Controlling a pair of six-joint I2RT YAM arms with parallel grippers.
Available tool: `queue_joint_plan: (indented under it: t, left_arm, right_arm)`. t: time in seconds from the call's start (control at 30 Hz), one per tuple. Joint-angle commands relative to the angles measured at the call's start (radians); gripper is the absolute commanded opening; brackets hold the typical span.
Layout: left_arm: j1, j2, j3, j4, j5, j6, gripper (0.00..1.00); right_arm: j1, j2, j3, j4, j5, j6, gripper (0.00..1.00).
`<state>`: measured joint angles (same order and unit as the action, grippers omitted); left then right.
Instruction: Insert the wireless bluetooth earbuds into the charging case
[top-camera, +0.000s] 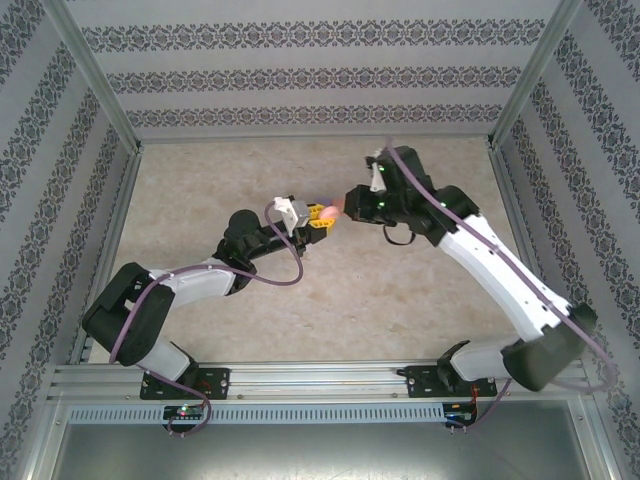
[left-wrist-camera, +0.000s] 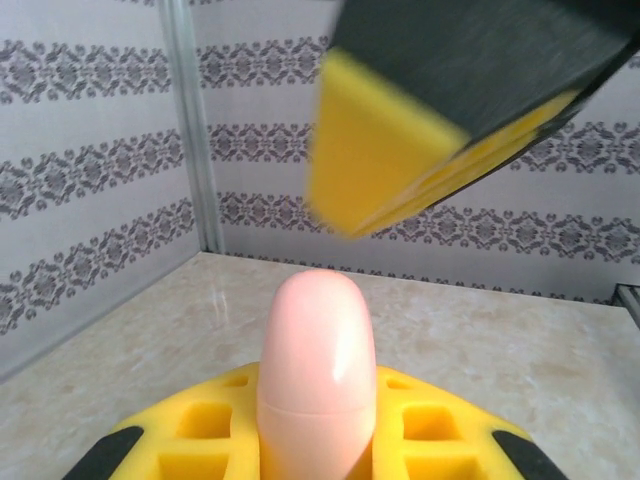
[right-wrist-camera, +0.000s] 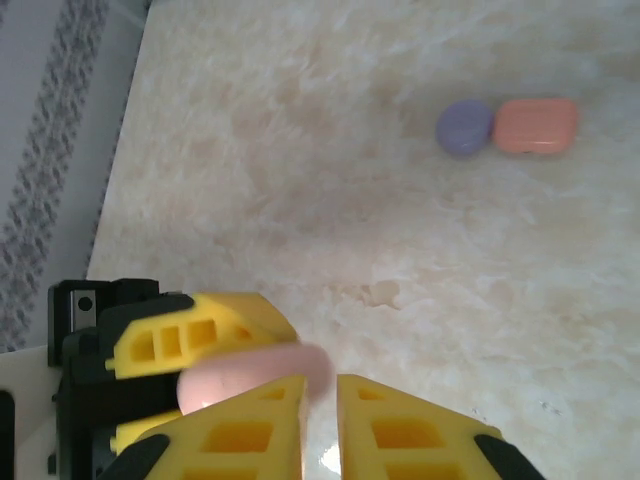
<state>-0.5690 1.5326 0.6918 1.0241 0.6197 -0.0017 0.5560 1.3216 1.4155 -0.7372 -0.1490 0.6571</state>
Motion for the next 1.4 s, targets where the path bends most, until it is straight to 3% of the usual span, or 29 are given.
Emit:
queue_joint_plan:
  t: [0.0,0.33,0.47,0.63,0.83,1.03,1.37]
  left_arm:
    - [0.006,0.020,0.032,0.000,-0.053,-0.089,0.00]
    - [0.034,0.116,0.125,-0.327,-0.159,-0.362,0.00]
    - [0.035,0.202,0.233,-0.519,-0.142,-0.486,0.00]
    - [0.070,0.273,0.266,-0.537,-0.141,-0.592,0.00]
    - [0.211,0.370,0.320,-0.569,-0.021,-0.706,0.00]
    - [0.298,0.468,0.442,-0.694,0.059,-0.708,0.00]
    - [0.313,0.602,0.681,-0.972,0.087,-0.660,0.00]
  right_arm:
    - [-0.056,-0.065,-0.074,0.046,0.089,0.067,0.20]
    - [-0.135,-0.127,-0.316,0.107,0.209,0.084,0.30]
    - [-0.150,-0.127,-0.353,0.121,0.225,0.087,0.32]
    - [-0.156,-0.125,-0.366,0.128,0.227,0.084,0.34]
    - [-0.155,-0.121,-0.376,0.145,0.220,0.079,0.34]
    - [-0.155,-0.113,-0.393,0.169,0.215,0.081,0.35]
    - [-0.155,-0.109,-0.386,0.173,0.212,0.079,0.37]
